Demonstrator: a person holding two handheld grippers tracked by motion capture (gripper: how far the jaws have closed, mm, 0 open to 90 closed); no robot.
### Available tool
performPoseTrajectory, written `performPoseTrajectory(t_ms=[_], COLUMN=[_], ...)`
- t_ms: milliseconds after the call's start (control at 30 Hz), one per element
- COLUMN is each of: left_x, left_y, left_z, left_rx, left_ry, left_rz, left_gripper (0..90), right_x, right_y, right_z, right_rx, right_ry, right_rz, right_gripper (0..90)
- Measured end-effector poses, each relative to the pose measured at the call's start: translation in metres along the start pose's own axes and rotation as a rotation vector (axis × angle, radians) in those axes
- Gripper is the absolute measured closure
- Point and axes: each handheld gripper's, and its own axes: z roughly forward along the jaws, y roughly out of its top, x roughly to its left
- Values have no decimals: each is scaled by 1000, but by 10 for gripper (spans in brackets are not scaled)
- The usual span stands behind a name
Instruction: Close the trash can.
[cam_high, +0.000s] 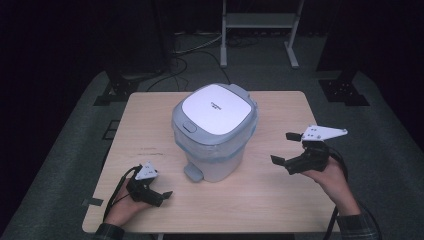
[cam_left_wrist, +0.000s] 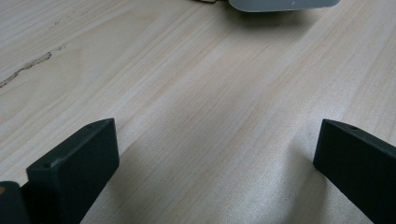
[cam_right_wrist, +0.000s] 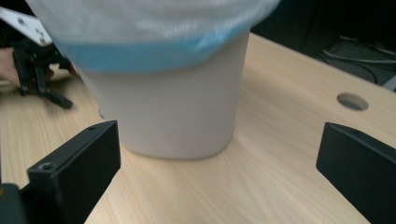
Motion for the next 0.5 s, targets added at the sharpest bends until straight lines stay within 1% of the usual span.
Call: performPoseTrajectory(t_ms=[33, 133, 300, 367, 500], left_x=[0, 0, 0, 0, 0], left_y=[0, 0, 0, 0, 0], left_z=[0, 0, 0, 0, 0], left_rx=[-1, 0, 0, -1, -2], left_ry=[0, 0, 0, 0, 0], left_rz=[-1, -1, -1, -2, -1], left_gripper=[0, 0, 0, 0, 0], right_x=[0, 0, -2, -3, -5], right_y=[-4, -15, -36, -45, -62], right_z=[1, 1, 4, 5, 8], right_rx=[11, 16, 39, 59, 95], right_ry=[-4, -11, -14, -15, -25], right_rz=[2, 3, 26, 43, 47], right_gripper=[0, 0, 0, 0, 0])
